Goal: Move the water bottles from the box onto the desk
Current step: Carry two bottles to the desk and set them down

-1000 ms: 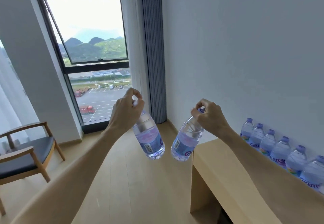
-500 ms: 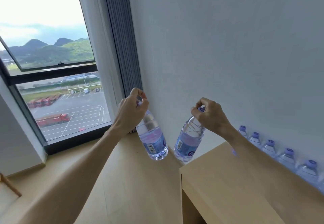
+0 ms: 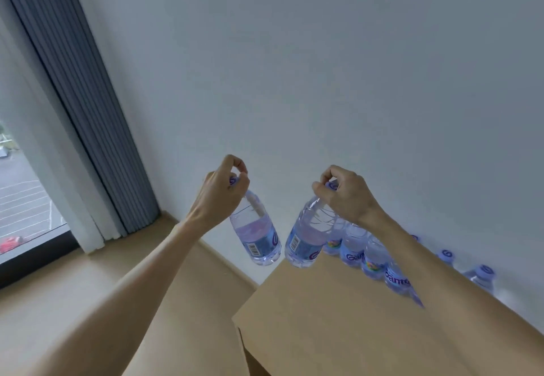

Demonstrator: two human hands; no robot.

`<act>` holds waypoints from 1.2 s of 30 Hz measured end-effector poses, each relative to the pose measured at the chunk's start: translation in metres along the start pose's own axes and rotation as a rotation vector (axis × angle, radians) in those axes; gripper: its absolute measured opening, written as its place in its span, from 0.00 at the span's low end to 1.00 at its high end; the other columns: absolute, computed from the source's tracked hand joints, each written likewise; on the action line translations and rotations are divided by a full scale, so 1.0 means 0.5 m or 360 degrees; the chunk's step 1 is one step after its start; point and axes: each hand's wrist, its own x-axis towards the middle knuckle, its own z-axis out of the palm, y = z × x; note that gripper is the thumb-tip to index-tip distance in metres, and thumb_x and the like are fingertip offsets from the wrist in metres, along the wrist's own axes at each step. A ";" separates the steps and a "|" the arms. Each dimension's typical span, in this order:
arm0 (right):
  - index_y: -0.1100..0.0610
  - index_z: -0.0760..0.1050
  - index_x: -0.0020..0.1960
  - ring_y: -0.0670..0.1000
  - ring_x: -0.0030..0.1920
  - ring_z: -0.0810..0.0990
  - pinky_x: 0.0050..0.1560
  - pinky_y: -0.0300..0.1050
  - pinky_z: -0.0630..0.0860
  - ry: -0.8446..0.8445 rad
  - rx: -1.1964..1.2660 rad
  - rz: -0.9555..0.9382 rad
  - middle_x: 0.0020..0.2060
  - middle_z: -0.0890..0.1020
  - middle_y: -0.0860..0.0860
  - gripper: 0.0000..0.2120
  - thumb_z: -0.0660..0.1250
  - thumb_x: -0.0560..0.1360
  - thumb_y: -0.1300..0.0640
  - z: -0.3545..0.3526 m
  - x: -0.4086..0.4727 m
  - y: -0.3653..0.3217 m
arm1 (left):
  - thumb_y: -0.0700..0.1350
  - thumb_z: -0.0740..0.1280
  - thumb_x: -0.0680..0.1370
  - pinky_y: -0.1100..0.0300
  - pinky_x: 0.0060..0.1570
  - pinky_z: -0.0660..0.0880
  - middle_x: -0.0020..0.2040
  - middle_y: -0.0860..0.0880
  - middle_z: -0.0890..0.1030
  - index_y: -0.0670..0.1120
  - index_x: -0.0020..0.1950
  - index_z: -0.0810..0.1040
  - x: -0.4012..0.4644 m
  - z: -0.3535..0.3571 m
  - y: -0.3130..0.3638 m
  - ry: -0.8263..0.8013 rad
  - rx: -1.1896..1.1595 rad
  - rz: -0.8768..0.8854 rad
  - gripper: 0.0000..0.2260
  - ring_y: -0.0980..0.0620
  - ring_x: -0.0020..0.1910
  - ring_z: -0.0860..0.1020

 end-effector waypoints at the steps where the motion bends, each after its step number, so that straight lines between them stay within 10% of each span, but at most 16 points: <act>1: 0.56 0.73 0.40 0.43 0.23 0.68 0.28 0.34 0.66 0.0015 -0.0024 0.0036 0.24 0.73 0.44 0.08 0.68 0.75 0.54 -0.004 0.007 0.019 | 0.43 0.58 0.78 0.57 0.29 0.63 0.28 0.39 0.74 0.50 0.48 0.68 0.018 0.029 -0.015 -0.0048 -0.0022 0.0009 0.02 0.51 0.25 0.63; 20: 0.55 0.73 0.44 0.46 0.28 0.67 0.31 0.39 0.66 0.0268 -0.0435 0.0866 0.31 0.76 0.48 0.08 0.66 0.76 0.50 0.025 0.031 0.266 | 0.47 0.59 0.80 0.59 0.32 0.65 0.27 0.49 0.71 0.48 0.47 0.69 0.255 0.445 -0.147 -0.1022 -0.0172 0.0401 0.04 0.50 0.29 0.65; 36: 0.55 0.72 0.48 0.45 0.35 0.73 0.36 0.40 0.69 -0.0019 -0.0503 0.0942 0.38 0.76 0.47 0.13 0.71 0.74 0.48 0.100 0.029 0.375 | 0.52 0.64 0.78 0.59 0.34 0.66 0.36 0.53 0.73 0.47 0.46 0.70 0.199 0.586 -0.207 -0.1229 -0.0182 0.0321 0.09 0.51 0.34 0.69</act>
